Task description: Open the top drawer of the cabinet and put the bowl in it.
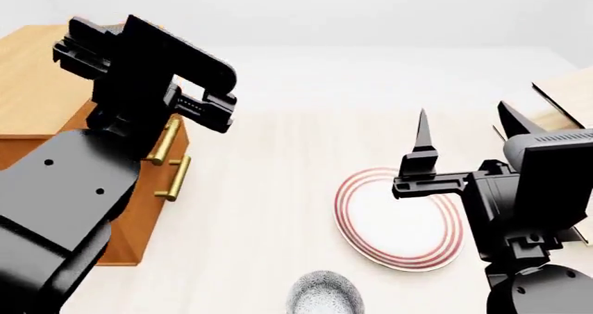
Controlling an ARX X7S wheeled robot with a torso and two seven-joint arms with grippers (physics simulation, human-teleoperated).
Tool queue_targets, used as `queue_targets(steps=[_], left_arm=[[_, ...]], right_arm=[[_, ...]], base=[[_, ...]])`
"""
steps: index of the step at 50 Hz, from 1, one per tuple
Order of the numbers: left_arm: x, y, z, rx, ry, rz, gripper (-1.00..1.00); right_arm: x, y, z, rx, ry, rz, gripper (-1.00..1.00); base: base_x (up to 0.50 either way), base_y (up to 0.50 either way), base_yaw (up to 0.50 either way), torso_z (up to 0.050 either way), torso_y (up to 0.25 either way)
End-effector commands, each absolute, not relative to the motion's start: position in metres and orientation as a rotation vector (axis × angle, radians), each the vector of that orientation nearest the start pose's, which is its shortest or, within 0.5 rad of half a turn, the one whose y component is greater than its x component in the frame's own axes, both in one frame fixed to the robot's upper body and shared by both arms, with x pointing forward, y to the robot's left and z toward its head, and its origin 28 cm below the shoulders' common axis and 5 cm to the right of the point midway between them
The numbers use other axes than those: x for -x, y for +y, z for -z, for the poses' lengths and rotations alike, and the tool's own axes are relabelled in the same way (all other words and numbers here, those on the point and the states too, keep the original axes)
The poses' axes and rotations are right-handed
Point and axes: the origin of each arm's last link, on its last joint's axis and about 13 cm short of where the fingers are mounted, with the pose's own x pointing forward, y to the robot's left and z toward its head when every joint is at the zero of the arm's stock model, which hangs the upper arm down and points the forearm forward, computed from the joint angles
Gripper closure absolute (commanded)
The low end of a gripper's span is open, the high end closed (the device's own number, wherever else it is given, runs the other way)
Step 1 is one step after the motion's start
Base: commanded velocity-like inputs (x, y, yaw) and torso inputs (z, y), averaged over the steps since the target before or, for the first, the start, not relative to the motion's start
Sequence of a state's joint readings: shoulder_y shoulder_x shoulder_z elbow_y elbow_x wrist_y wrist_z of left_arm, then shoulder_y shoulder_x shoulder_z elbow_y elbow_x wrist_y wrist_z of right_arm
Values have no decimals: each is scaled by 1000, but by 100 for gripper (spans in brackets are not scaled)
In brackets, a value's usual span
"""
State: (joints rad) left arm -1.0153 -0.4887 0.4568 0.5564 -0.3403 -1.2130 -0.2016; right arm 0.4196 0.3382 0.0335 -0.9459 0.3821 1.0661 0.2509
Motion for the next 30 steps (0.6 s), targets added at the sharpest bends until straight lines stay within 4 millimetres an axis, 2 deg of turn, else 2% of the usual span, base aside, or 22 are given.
queue_targets(steps=[1,9,30], left_arm=[[-297,227,-273,-703,-136,48,-100],[-305,224,-268,-818,-120,57,-100],[-327,218,-250,-980,-12,53,-100]], right_arm=[[-203,-127,-208,148,-272,15,-100],[-203,-127,-208,147,-272,14,-100],[-203,-127,-206,142,-270,9,-100]], base=[[0,0,0,0,0],[0,0,0,0,0],[0,0,0,0,0]])
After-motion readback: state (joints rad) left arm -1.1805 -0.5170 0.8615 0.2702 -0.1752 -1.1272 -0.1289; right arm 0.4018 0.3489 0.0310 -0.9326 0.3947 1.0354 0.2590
